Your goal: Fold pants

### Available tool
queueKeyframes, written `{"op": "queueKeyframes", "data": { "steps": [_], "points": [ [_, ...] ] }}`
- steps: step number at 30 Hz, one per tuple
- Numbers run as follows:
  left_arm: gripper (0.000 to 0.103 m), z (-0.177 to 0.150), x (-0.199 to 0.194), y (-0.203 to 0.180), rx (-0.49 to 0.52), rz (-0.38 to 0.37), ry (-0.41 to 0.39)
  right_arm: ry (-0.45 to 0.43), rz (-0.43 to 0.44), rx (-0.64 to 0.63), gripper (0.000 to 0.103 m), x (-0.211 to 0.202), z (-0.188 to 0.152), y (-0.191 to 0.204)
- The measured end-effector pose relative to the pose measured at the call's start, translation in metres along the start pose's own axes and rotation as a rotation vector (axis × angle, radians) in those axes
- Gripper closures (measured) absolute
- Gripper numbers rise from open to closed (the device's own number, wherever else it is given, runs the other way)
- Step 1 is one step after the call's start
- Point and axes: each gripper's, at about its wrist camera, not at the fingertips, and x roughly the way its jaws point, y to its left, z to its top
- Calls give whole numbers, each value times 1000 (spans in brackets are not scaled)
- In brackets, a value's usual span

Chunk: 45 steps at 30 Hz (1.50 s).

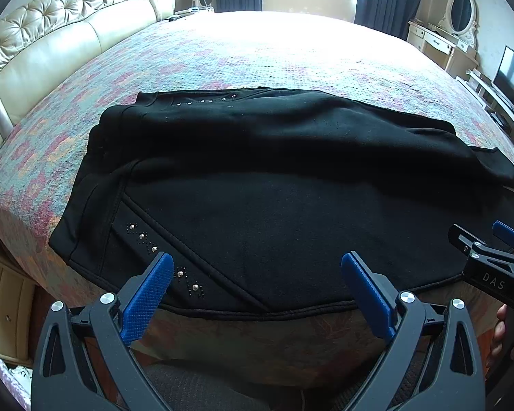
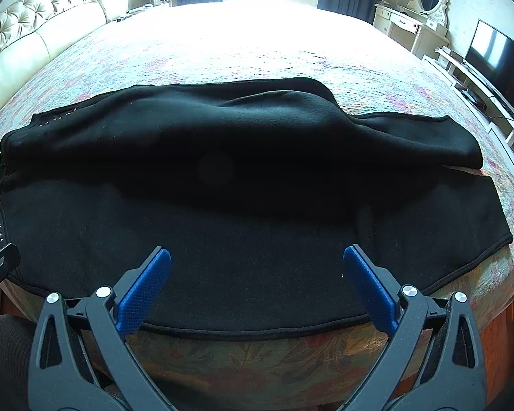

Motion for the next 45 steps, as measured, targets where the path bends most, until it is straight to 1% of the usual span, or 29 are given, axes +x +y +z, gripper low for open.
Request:
{"op": "queueKeyframes", "data": {
  "steps": [45],
  "points": [
    [6,1,0,-1,7,-5,6,36,10,-8,2,8,-1,7]
  ]
}}
